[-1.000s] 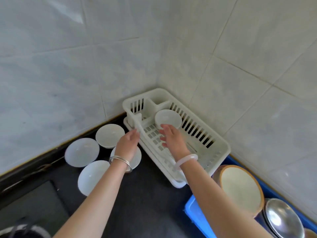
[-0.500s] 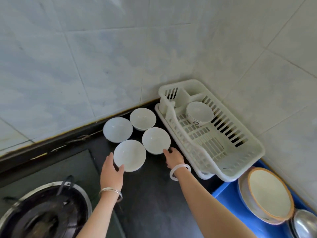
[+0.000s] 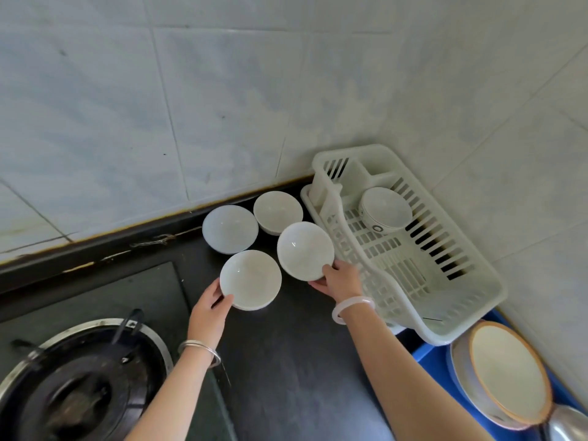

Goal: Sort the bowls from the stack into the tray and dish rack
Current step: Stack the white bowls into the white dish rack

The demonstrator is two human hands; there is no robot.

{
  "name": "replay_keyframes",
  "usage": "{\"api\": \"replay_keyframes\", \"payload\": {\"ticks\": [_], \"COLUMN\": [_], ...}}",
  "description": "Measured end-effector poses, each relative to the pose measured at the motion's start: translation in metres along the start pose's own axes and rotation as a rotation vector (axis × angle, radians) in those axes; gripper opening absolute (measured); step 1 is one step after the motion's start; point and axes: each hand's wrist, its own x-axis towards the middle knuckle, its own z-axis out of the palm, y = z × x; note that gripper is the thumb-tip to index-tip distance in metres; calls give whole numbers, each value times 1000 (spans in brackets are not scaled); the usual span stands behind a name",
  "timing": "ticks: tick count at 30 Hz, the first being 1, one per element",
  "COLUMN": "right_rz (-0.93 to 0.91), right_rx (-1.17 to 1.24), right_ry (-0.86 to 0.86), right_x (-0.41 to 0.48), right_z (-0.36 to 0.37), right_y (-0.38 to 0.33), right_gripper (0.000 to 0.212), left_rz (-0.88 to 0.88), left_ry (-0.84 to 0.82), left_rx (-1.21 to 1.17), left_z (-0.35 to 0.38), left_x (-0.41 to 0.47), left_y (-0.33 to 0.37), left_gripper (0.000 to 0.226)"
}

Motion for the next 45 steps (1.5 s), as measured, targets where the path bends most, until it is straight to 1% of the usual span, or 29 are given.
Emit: {"api": "replay_keyframes", "payload": {"ticks": [2,3,5,8,11,14,18,19,22,26,32,34,36,38,40,43,45], "right_rz": [-63,-89,-123,-137,-130,-117,-88,-81,-69,-58,-25,-21,-2,54,80,85,96], "right_rx": [-46,-84,-147,-252,-391,-517,-617,-627,-659,-673,-687,-676,-628,-526,-440,-364,-327], "right_ry": [-50,-69,-100,-127,-116,-87,-67,-66,-69,-69,-137,-175,-259,-334,-346,-307,-252], "right_x": [-9,-13,-20,-26,-29,-29,-28,-28,-28,-27,-20,-17,-16,-15,-15,-16,-21], "right_z": [0,2,9,24,38,47,50,51,53,56,52,51,51,53,51,49,43], "right_y": [-13,-19,-28,-30,-26,-21,-19,-19,-17,-15,-14,-15,-15,-14,-12,-8,-11], "right_gripper": [25,25,20,16,14,11,8,8,9,11,4,18,37,45,41,24,11], "left_rz": [-25,-51,-112,-155,-164,-174,-168,-140,-100,-63,-77,-110,-170,-211,-224,-253,-250], "left_ry": [-9,-13,-7,-7,-18,-18,-31,-33,-13,-6,-6,-12,-23,-45,-55,-55,-54], "left_rx": [-72,-149,-304,-393,-406,-420,-388,-358,-327,-218,-173,-214,-283,-340,-364,-388,-367], "left_z": [0,1,4,5,3,4,5,5,5,5,4,4,3,3,4,5,9], "left_x": [0,0,1,2,1,1,3,4,4,4,8,9,10,10,8,4,-2], "left_y": [-2,0,3,8,10,10,9,8,3,1,2,4,8,12,17,21,26], "left_gripper": [44,41,36,36,46,48,26,27,40,42,38,36,38,40,41,42,42]}}
